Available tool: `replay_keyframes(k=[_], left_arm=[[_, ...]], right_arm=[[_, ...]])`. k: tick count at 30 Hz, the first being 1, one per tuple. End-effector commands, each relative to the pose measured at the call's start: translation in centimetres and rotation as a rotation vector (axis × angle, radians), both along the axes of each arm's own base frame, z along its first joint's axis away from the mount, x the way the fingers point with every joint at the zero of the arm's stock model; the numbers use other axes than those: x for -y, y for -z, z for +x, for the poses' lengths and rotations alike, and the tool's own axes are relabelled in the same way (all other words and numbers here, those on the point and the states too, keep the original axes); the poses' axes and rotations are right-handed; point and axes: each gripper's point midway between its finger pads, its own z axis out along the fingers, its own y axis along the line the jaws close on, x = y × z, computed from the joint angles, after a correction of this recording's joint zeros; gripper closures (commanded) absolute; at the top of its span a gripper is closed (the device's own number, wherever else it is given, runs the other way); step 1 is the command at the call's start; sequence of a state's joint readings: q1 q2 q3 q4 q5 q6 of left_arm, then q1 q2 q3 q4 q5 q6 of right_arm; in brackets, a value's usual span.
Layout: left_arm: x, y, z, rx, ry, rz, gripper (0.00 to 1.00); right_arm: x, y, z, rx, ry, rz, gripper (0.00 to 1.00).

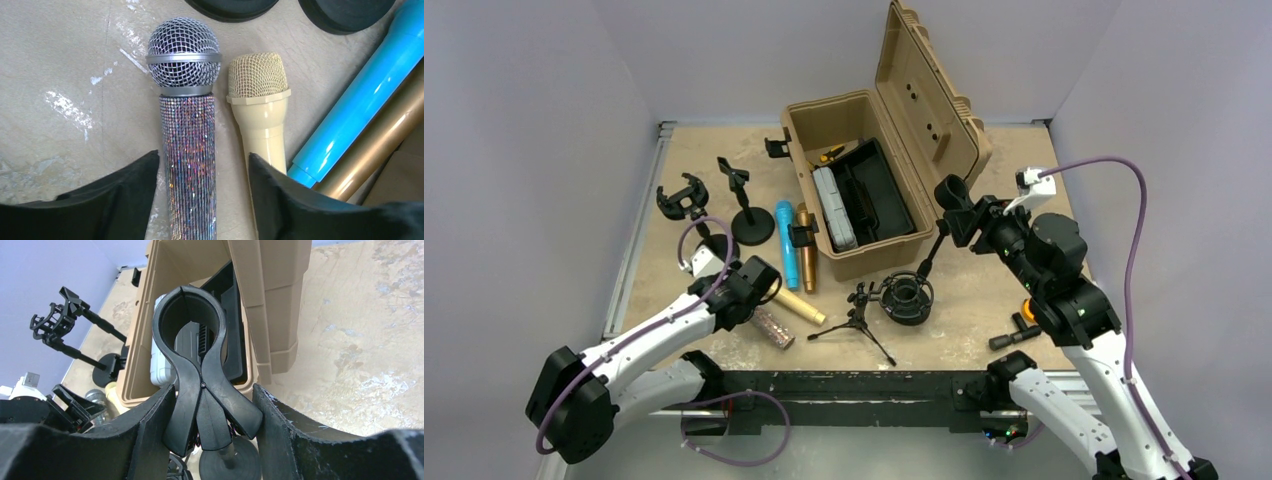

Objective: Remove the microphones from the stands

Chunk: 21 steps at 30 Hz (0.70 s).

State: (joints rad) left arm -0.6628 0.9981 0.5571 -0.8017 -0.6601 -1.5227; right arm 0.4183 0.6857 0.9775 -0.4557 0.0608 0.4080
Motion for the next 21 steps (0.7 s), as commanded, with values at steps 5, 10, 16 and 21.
replay_keyframes(k=[5,10,16,21], left_arm=[[0.5,0.5,0.2,-0.003,-0.009,-0.039,0.2],[1.3,-1.5,0.0,-0.021,0.117,-0.034,0.11],[4.5,-10.0,1.3,0.19,0.507,-0.051,0.09],[11.1,-20.8,1.0,0.618,0.926,-0.207,0.09]], right_arm=[[-0.6,-4.1,0.2,0.136,-0.021,0.073,1.0],[-0.5,-3.9,0.2,0.13,-0.02,0.073,1.0],[-0.4,-4.1,0.4,0.136,-0.004,0.077,1.0],[-0.5,-4.0,0.7,0.129,-0.004,0.071,0.98]])
